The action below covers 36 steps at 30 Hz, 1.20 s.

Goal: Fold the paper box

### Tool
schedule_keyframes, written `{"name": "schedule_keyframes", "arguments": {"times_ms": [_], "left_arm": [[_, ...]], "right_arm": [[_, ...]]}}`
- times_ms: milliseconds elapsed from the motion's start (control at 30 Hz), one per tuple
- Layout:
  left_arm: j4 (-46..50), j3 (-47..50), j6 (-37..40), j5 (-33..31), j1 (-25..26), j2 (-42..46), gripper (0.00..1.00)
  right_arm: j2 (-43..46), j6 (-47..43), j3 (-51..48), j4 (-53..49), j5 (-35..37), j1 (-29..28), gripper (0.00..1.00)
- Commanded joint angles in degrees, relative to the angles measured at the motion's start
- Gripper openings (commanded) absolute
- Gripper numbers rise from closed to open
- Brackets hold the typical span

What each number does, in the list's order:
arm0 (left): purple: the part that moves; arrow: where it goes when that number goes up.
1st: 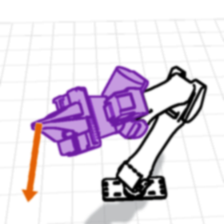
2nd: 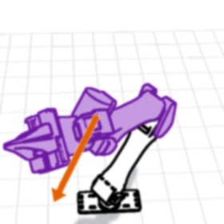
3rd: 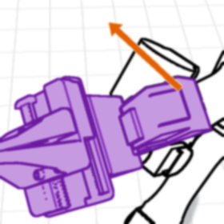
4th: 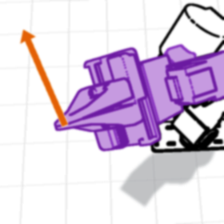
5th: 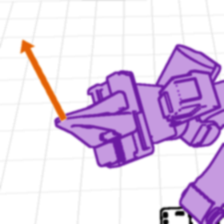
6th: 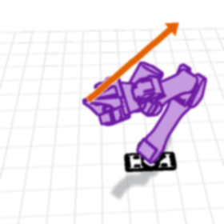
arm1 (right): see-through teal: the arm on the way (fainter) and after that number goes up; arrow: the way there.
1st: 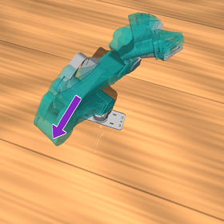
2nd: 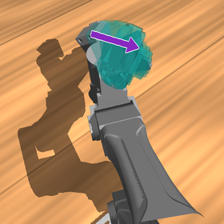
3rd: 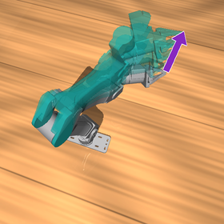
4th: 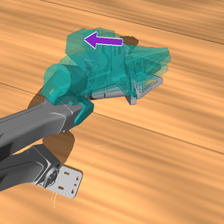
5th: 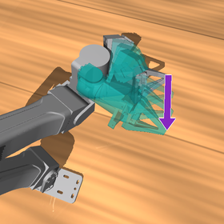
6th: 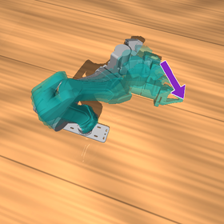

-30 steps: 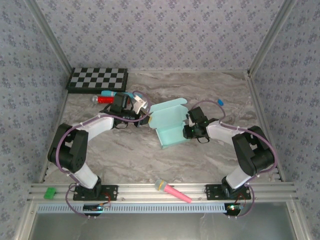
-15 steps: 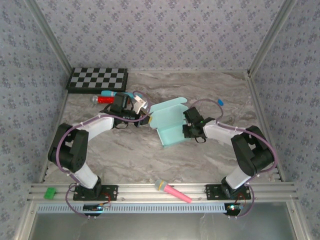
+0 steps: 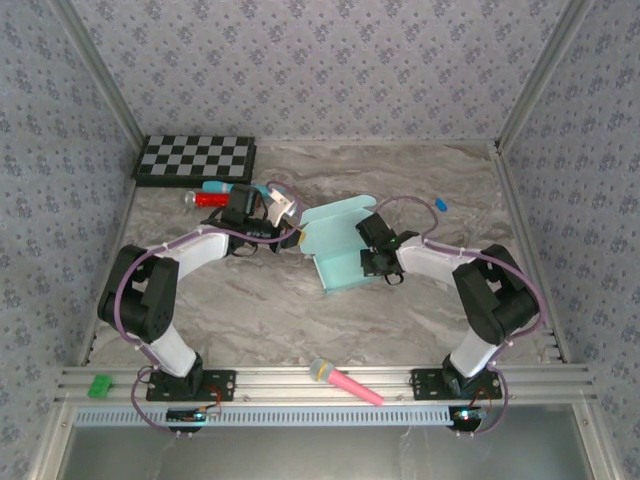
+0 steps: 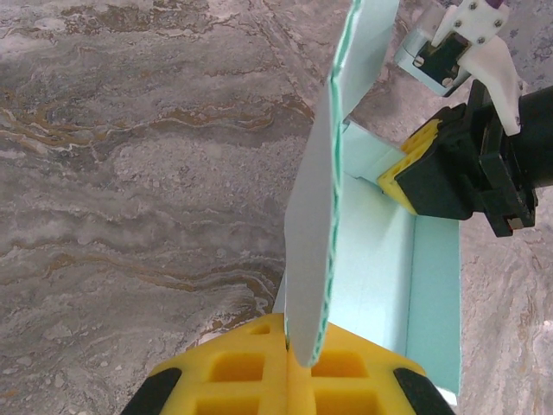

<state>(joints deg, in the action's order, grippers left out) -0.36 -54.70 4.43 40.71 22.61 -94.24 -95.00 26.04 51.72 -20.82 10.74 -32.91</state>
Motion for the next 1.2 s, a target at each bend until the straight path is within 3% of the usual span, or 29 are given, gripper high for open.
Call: {"name": "schedule_keyframes", "arguments": {"times_ms": [0, 300, 733, 967, 1167], "left_arm": [[0.4, -1.5, -0.1, -0.6, -1.4, -0.1, 0.0], [0.4, -1.4, -0.1, -0.5, -1.4, 0.0, 0.0], [0.4, -1.4, 0.2, -0.5, -1.4, 0.2, 0.0], [0.5, -1.4, 0.2, -0.5, -1.4, 0.1, 0.0], [0.5, -1.5, 0.2, -0.6, -1.4, 0.2, 0.0]], "right_arm": [[-2.3, 4.0, -1.3, -8.8, 8.8, 1.6, 0.14], [1.5, 1.5, -2.2, -4.9, 0.0, 2.0, 0.25], [1.7, -2.3, -0.3, -10.1, -1.1, 2.1, 0.32], [-0.1, -3.5, 0.8, -11.6, -0.9, 2.1, 0.3], [-1.0, -3.0, 1.6, -12.6, 2.8, 1.8, 0.17]]}}
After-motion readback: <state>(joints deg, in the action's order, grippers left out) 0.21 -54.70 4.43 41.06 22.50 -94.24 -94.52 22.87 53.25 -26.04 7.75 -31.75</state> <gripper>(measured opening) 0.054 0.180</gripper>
